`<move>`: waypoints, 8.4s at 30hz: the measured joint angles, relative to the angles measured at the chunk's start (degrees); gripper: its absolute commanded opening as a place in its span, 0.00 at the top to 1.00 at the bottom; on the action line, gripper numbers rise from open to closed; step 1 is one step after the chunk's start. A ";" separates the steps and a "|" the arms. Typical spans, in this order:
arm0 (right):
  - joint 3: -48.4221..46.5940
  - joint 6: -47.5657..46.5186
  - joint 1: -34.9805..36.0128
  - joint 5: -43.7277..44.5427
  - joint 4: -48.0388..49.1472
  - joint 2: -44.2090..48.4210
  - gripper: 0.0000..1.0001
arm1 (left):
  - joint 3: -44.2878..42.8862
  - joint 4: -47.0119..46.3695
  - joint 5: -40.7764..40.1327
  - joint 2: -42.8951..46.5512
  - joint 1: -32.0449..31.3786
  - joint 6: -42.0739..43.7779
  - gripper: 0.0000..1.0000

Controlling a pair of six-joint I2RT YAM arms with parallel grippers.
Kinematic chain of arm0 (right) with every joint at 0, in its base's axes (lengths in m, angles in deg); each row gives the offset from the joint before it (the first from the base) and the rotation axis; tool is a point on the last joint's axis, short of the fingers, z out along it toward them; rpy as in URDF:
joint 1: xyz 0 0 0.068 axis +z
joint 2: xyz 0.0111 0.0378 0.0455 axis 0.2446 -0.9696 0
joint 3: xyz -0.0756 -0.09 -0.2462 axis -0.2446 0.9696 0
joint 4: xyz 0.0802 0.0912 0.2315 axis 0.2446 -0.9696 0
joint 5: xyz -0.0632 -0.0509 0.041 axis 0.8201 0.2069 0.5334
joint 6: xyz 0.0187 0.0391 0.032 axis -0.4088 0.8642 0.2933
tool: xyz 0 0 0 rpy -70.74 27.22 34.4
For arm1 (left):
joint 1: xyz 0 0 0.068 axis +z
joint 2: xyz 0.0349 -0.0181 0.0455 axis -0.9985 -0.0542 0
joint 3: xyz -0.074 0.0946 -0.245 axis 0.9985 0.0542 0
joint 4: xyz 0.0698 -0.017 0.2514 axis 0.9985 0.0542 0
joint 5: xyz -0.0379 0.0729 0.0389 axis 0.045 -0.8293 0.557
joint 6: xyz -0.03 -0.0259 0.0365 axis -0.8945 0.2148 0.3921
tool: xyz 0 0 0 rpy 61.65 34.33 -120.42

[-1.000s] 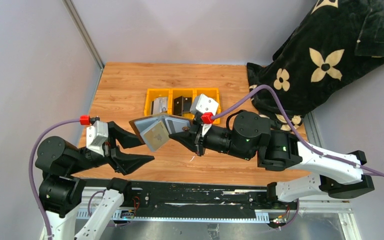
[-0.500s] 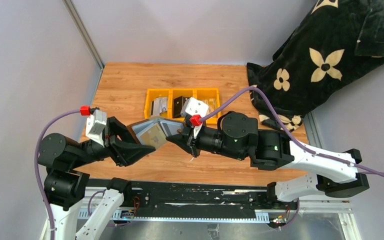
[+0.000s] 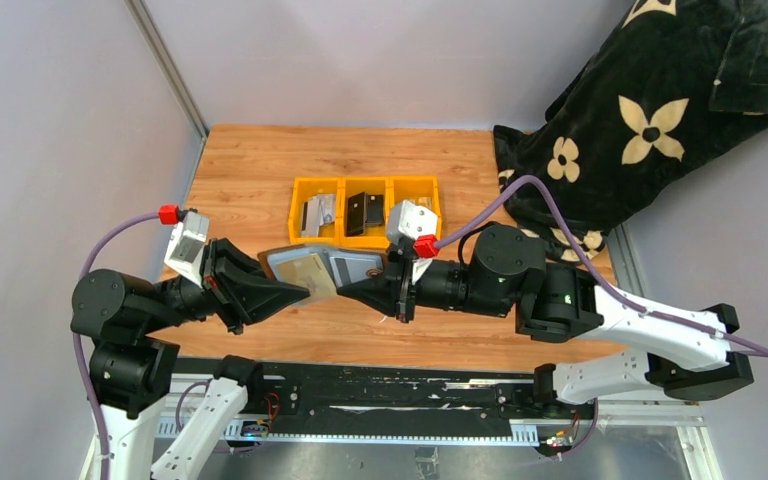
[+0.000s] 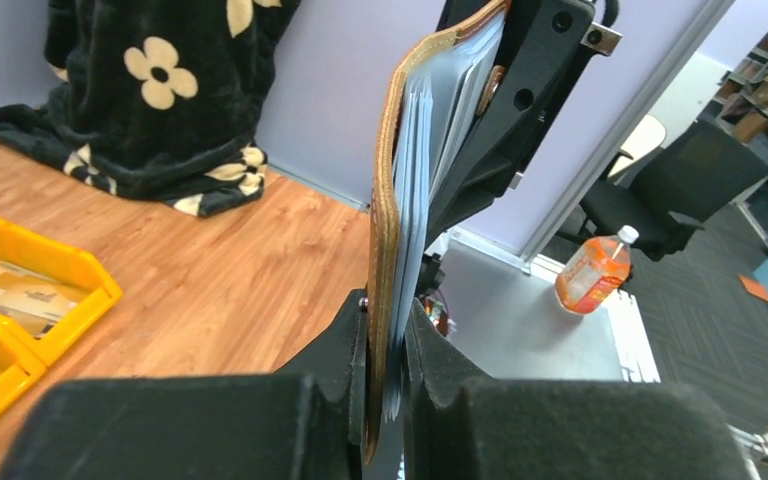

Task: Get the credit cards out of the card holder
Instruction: Remove the credit card from the card holder, then place the credit card in the storage box.

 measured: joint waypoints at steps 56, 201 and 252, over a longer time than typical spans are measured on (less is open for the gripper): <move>13.70 26.18 -19.26 -34.84 20.85 -0.13 1.00 | -1.25 0.63 -0.22 -3.08 0.00 -3.39 0.77; 25.46 35.45 -56.92 -42.29 19.30 1.90 1.00 | -2.47 14.78 -10.64 -5.42 0.11 9.22 1.00; 20.41 28.02 -52.41 -20.46 18.78 -7.34 0.26 | -0.07 10.19 -12.72 -4.09 0.11 11.15 1.00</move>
